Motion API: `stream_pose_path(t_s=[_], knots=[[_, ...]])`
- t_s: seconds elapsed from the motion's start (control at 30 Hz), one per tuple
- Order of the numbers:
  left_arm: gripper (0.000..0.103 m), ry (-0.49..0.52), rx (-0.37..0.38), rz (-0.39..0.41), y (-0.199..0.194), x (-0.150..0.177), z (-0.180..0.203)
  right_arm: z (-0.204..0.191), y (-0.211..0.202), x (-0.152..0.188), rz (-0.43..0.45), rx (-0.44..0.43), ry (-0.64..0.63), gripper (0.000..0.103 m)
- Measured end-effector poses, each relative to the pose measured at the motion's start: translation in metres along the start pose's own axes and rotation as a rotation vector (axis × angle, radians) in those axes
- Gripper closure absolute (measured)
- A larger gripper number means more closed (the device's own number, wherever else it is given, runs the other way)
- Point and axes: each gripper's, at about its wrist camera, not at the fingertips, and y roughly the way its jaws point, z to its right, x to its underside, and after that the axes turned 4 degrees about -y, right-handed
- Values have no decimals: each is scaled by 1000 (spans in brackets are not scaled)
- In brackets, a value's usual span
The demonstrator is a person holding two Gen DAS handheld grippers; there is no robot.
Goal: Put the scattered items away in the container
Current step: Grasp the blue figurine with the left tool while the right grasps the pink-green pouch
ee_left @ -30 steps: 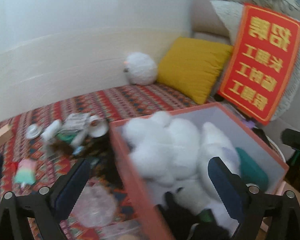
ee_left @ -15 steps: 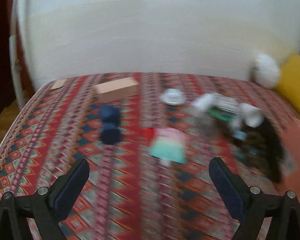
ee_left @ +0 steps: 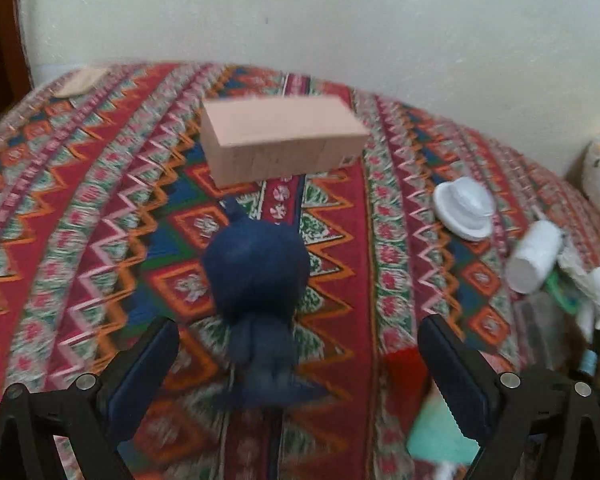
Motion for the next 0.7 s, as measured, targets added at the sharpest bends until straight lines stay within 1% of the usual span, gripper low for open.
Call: stream_pose_path(t_s=[0.03,0.07,0.1,0.13,0.17,0.27,0.3,0.33,0.4,0.47,0.57,0.7], knots=[[9,-13,2,-21,10,1,-2,-3,3,-1,-4,17,-21,23],[18,-16,-13,-22,14,3,-2,-8,7,0,-24,49,-64,36],[25,2,-40,0,13,7,0,-8,12,0,-63,50,-75,72],[49,25,-68,25,11,10,2,-5,18,3,-100,-3,-52,77],[54,41,-85,28,8,14,3,-2,23,8,-132,-60,-25,79],[54,-40,-15,-1,-5,17,-13,-9,10,20,-104,-93,-34,89],[54,-57,-8,-8,-12,21,-17,-12,3,25,-93,-109,-35,92],[54,-70,-4,-13,-19,25,-22,-18,-5,31,-81,-101,-53,94],[54,-92,3,-20,-35,35,-30,-31,-23,44,-59,-88,-94,95],[54,-105,17,-21,-55,50,-37,-47,-45,63,-41,-93,-136,95],[54,-99,38,-4,-90,75,-42,-67,-82,94,-6,-102,-196,95],[54,-71,74,28,-145,111,-39,-86,-131,133,30,-118,-269,95]])
